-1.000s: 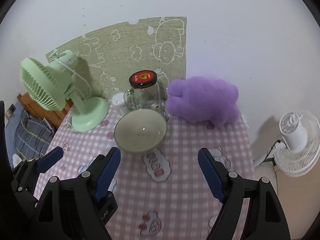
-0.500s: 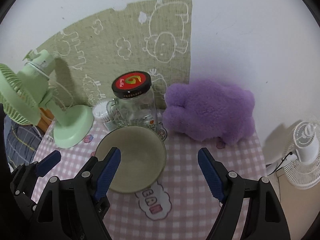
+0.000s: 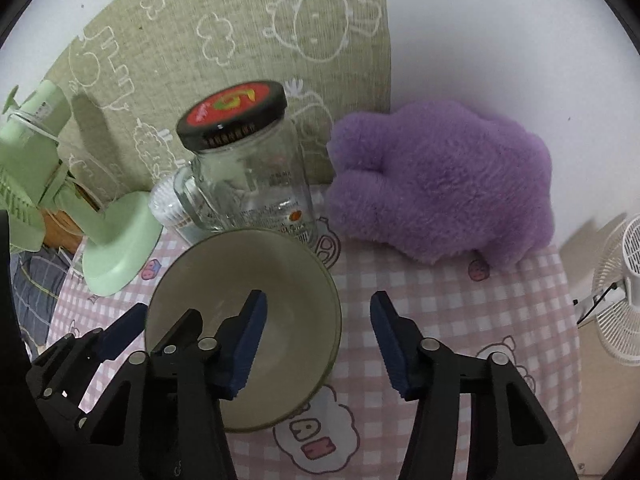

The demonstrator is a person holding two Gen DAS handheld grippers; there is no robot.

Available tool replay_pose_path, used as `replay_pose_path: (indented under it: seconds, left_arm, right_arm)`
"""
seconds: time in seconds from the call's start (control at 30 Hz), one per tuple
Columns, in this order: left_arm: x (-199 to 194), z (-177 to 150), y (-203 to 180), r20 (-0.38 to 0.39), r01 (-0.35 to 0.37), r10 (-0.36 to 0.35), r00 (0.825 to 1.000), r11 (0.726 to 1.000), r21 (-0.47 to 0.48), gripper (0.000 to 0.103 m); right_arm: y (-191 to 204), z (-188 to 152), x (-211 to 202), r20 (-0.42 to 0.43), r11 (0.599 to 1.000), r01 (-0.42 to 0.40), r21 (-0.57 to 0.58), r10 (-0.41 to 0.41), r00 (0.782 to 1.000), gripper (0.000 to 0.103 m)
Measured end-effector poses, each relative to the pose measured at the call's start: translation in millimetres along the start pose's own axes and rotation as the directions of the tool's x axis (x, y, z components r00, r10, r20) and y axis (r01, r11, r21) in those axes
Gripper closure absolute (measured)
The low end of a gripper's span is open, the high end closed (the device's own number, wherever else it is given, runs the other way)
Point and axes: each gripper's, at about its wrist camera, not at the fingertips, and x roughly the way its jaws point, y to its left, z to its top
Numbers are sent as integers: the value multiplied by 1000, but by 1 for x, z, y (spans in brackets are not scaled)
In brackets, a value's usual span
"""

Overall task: Organize plates and bowls
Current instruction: 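Grasp the rim of the patterned bowl with the right tool, then lift and carry the patterned bowl with the right tool toward the plate stack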

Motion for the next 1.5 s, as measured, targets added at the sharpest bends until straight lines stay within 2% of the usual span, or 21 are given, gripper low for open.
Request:
replay_pose_path:
  seconds: [0.07,0.17,0.23,0.33,0.93,1.33,1.5]
  left_arm:
    - [4,0,0,-6,3,-3,1000,1000,-1,66]
    - [8,1,0,-9,1,-1,1000,1000,2,72]
    - [9,1,-1,-12,10,-10,1000,1000,6,78]
    - [9,1,-2,-14,-3,3,1000,1000,7,80]
    - [-7,-18,-2,-63,-8,9,998,1000,4,81]
    - [-48,-30,3,-28,-13,13,1000,1000,17,80]
    - [-70,-33,7,-10,-18,19,1000,1000,12,81]
  right_arm:
    - [0,0,5,-8,1000,-1,0,1,1000,55]
    - [0,-1,10,-15,1000,-3,5,3,1000,67]
    - [0,0,12,-16,1000,-6,2,6,1000,79]
    - [-1,1,14,-14,1000,1,-5,-1,1000,83]
    - [1,-12,-7,-46,999,14,-40,-16,999,84]
    - [4,-25,-45,-45,999,8,-38,-10,999,84]
    - [9,-27,-69,-18,999,7,-50,-8,1000,84]
